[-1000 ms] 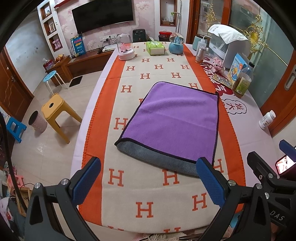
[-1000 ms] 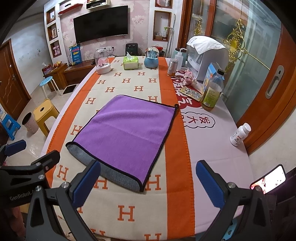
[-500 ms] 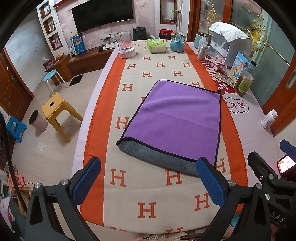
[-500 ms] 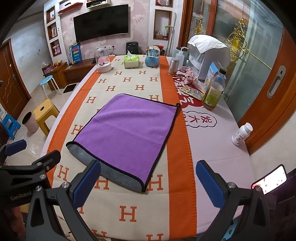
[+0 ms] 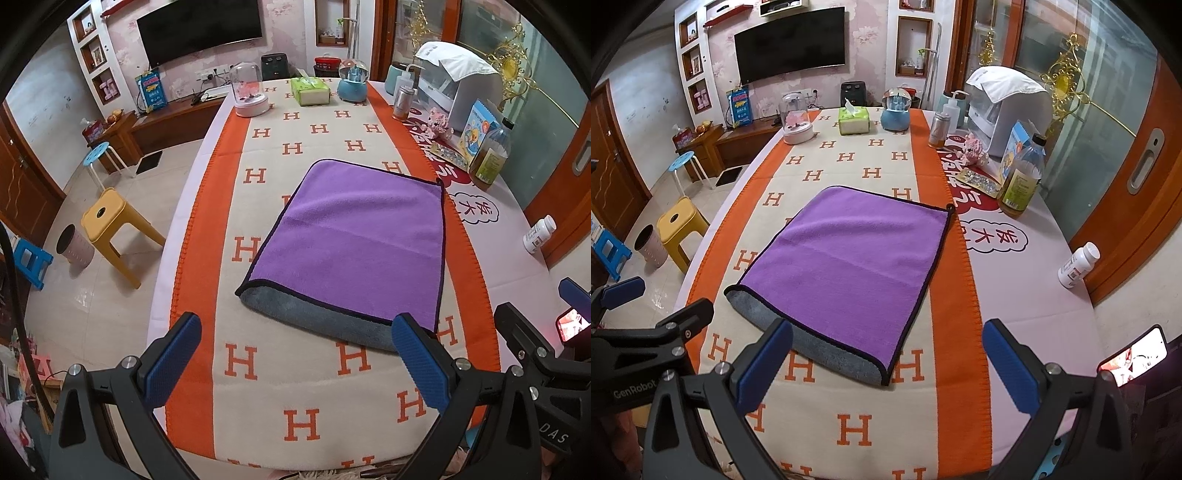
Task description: Fold towel
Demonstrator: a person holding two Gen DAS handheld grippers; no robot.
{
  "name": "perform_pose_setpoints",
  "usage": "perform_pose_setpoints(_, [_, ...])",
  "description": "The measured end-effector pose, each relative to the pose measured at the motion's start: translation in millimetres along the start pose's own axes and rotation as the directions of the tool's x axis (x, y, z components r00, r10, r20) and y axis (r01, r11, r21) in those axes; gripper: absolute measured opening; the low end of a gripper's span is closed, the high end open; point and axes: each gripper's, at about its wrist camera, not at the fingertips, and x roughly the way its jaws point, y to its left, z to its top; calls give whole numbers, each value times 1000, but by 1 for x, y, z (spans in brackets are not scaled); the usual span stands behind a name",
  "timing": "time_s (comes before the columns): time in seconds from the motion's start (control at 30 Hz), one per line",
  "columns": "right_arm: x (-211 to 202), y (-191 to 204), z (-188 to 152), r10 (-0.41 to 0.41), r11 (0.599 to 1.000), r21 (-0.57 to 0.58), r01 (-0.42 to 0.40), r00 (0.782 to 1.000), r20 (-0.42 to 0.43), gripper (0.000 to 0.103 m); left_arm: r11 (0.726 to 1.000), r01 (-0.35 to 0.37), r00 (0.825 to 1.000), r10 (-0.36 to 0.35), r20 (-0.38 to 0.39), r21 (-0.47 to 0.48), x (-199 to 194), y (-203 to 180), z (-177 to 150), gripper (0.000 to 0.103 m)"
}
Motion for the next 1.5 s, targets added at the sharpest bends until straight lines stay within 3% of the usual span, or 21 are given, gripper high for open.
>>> perform_pose_setpoints(0.73, [7, 8, 3, -8, 999, 32, 9, 1000, -23, 102, 997, 17, 1000, -19, 20, 70, 12, 9, 19, 102])
perform_pose_setpoints(1.03, [30, 1, 0, 4, 998, 63, 1, 997, -72, 95, 990, -4, 999, -1, 39, 143, 35, 20, 31, 102])
perform_pose_setpoints(1.2, [48, -3, -5, 35, 996, 79, -26, 993, -109, 91, 983, 4, 1000, -5, 6, 184, 58, 27, 37, 102])
perform_pose_setpoints(1.33, [62, -5, -11, 51, 997, 70, -42, 990, -132, 89, 977, 46, 999, -41, -30, 206, 80, 36, 39, 102])
perform_pose_setpoints(1.5, [84, -8, -18, 72, 997, 39, -66, 985, -157, 87, 949, 166, 984, -142, -107, 269, 110, 46, 39, 102])
